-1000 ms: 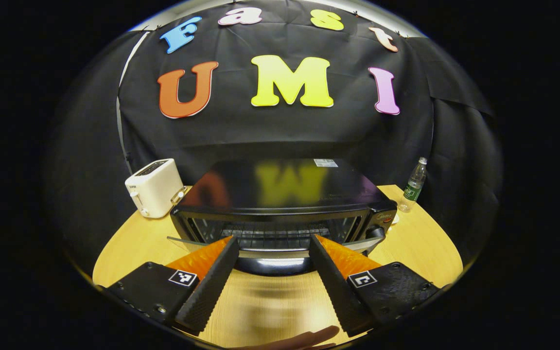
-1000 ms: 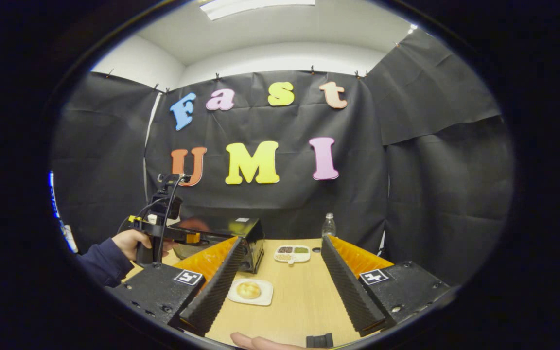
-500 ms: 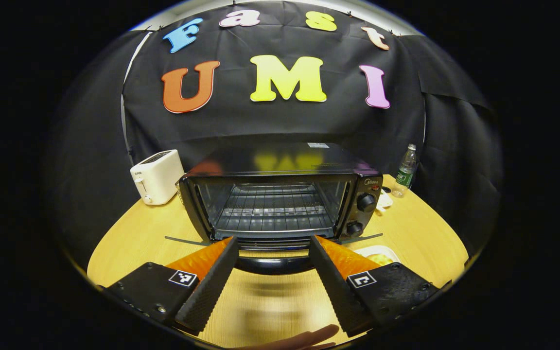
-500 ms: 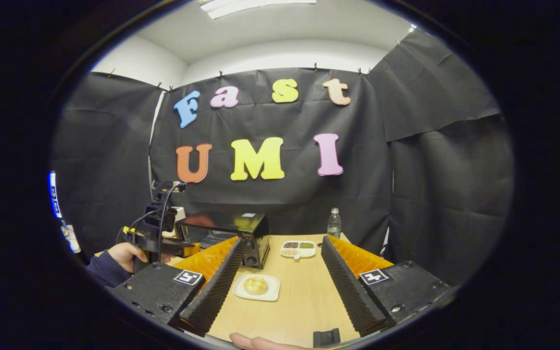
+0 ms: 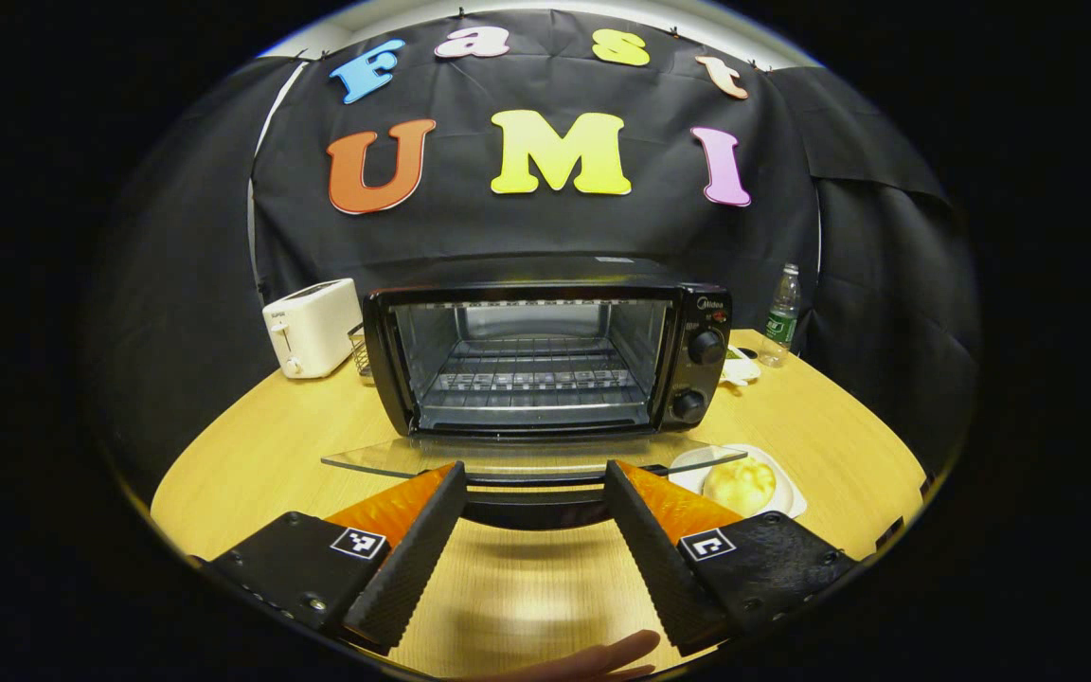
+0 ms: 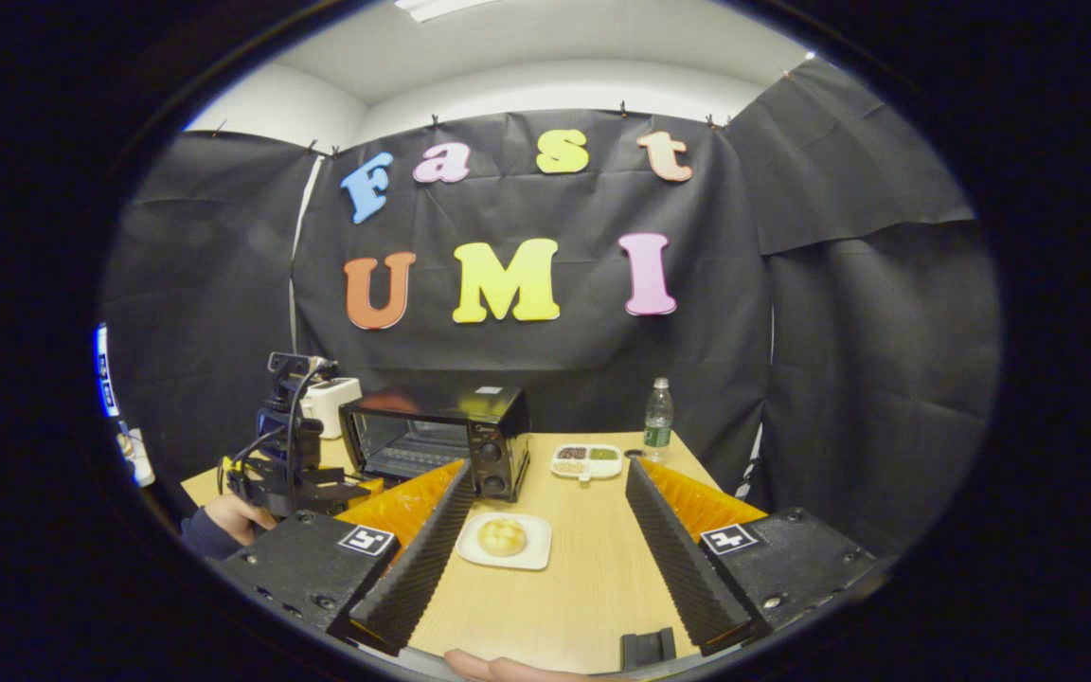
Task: Open the electric oven with the left hand, put the food in, and close the electric oven.
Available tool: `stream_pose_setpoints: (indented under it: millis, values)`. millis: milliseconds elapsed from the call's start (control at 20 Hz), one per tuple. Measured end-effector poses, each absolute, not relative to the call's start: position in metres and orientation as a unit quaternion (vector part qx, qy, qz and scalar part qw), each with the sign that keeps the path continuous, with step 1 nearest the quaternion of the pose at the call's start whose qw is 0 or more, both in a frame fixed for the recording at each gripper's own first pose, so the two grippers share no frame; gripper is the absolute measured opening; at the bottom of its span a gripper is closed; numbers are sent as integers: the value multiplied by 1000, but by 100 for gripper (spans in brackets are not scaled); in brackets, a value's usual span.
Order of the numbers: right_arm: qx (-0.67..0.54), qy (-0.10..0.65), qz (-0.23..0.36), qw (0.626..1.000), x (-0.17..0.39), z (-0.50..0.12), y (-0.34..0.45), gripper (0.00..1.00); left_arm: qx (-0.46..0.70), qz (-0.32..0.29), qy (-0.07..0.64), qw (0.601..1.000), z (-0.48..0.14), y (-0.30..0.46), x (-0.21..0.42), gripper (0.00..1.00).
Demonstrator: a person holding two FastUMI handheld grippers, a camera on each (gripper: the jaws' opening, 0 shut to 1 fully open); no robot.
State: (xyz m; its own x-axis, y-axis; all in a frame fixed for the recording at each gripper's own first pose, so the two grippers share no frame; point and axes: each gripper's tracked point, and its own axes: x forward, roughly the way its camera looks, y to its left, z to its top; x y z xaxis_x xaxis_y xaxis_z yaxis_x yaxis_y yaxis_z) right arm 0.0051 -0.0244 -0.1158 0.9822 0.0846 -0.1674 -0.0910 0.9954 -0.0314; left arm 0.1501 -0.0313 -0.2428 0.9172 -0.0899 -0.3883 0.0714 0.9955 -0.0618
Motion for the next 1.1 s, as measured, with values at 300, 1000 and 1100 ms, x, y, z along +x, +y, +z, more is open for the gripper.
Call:
stream_pose_setpoints:
  millis: [300,1000,1100]
  values:
    - [-16,94,39,995,8,-125,-29,100,-24,-41,198,979,-270,-32,136,97]
    - [-29,84,37,995,6,-116,-25,100,-64,-42,216,973,-288,-15,110,95]
    - [-29,84,38,995,5,-116,-23,100,-68,-33,193,978,-258,-4,101,94]
